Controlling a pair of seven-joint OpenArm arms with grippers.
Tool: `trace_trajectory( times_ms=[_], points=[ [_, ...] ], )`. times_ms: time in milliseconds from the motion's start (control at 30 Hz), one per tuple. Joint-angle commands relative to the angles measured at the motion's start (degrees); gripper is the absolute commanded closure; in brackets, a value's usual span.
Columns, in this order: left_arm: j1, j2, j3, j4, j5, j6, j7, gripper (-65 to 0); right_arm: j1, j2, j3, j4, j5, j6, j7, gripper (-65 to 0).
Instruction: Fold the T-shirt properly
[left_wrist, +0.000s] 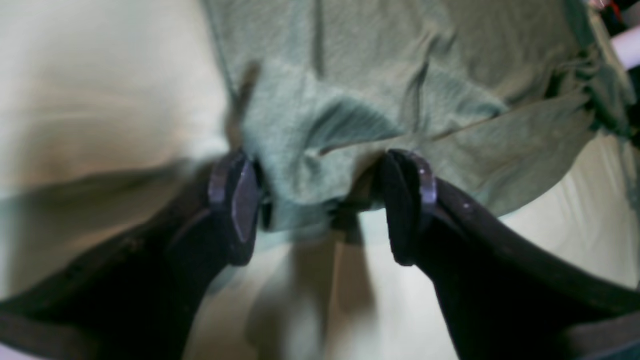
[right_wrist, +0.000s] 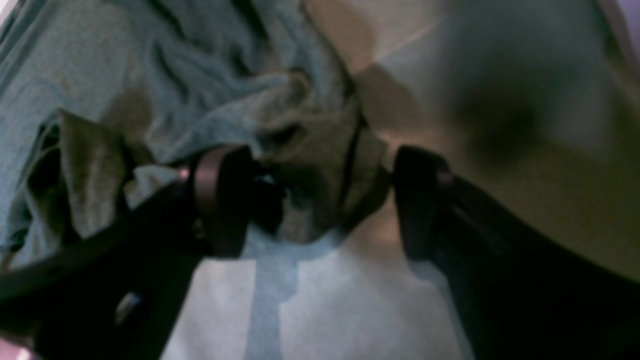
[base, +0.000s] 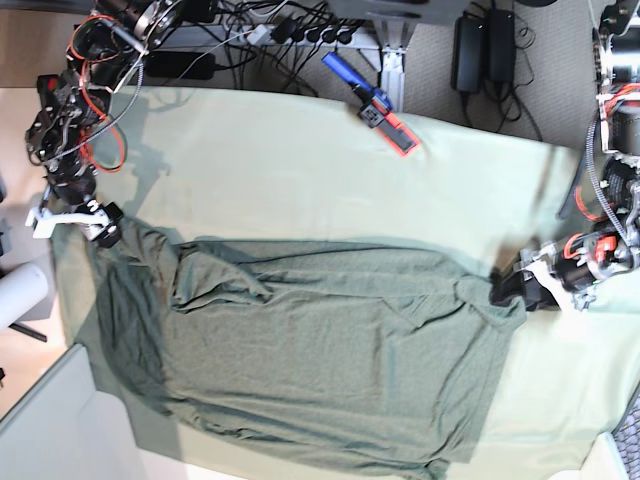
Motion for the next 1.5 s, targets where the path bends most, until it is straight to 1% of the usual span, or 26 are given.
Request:
trace_trajectory(
  times_ms=[0,100,133,167,200,267,300,367,400,467,500,533,667,733,800,900,967,1067,1167,1300,1467],
  points=[
    [-0.87,0.5,0.04,0.52,0.79,-0.42,0.48,-41.0,0.94,0.83,-0.24,0.68,0.83,0.83,0.59,-43.4],
    [-0.87,1.99,0.04,0.52,2.45,-0.39,-0.81,-40.8,0.94,0.13,-1.09,0.68,0.83,0.81,0.57,-43.4],
    [-0.87,2.27,0.04,0.52,2.82,-0.39,-1.27,-39.5,0.96,-0.07,-1.44,0.68,0.81,0.81,0.61,-43.4],
    [-0.87,2.43,0.04,0.55,2.99,-0.42,-1.64,-36.1,0.96,-0.33,-1.81,0.68,0.81,0.83,0.63,-43.2],
    [-0.87,2.47,0.04,0.55,2.97,-0.42,-1.66,-31.0,0.96,-0.46,-2.16,0.68,0.83,0.81,0.66,-43.2],
    [-0.87,2.43,0.04,0.55,2.97,-0.44,-1.66,-17.5,1.01,-0.52,-3.21,0.68,0.81,0.83,1.09,-42.5],
    [-0.87,2.4,0.04,0.55,3.04,-0.44,-1.68,-12.0,0.98,-0.52,-3.8,0.68,0.79,0.81,1.68,-40.3],
    [-0.85,2.4,0.04,0.55,3.65,-0.44,-2.21,-5.1,1.05,-0.52,-4.9,0.68,0.81,0.81,2.93,-31.0],
    [-0.85,2.4,0.04,0.55,4.07,-0.46,-2.69,-3.2,1.05,-0.52,-5.38,0.68,0.79,0.81,3.91,-24.9],
    [-0.87,2.38,0.02,0.55,5.07,-0.44,-3.41,0.0,1.05,-0.52,-5.84,0.68,0.28,0.81,5.44,-10.5],
    [-0.87,2.38,0.02,0.55,5.16,-0.46,-3.56,0.0,1.07,-0.5,-5.88,0.68,-0.04,0.83,5.73,-2.7],
    [-0.87,2.36,0.02,0.55,5.11,-0.46,-3.56,0.0,1.07,-0.5,-5.88,0.68,-0.09,0.81,5.86,0.0],
    [-0.85,2.23,0.02,0.55,5.07,-0.76,-2.84,0.0,1.05,-0.46,-5.86,0.74,0.0,0.83,5.55,0.0],
    [-0.85,1.6,0.02,0.7,3.93,-0.76,-1.7,0.0,1.03,-0.11,-5.81,0.94,0.09,0.87,4.39,0.0],
    [-0.83,0.48,0.02,1.05,0.81,-0.76,0.2,0.0,0.85,0.39,-5.7,1.73,1.22,0.94,2.03,0.0],
    [-0.63,-1.14,0.04,2.8,-3.37,-0.76,3.54,0.0,0.83,0.61,-4.42,4.33,3.63,0.96,-3.54,0.0],
    [0.28,-2.16,0.04,5.46,-4.42,-0.76,5.09,0.0,0.39,0.63,-3.15,6.93,4.28,0.96,-6.1,0.0],
    [2.62,-3.85,0.02,10.36,-5.27,-0.76,5.35,0.0,-0.98,0.96,-1.92,10.25,4.28,0.94,-8.17,0.0],
    [4.94,-5.35,0.04,14.23,-5.33,-0.76,6.4,0.0,-2.95,1.86,-1.86,10.82,6.03,0.92,-8.33,0.0],
    [7.15,-7.17,0.02,16.48,-6.97,-0.76,7.26,0.0,-5.16,3.15,-1.64,10.86,7.54,0.9,-8.85,0.0],
    [7.39,-7.87,0.02,16.7,-8.28,-0.76,9.49,0.0,-6.93,4.76,0.2,11.13,9.27,0.9,-9.75,0.0]
  ],
)
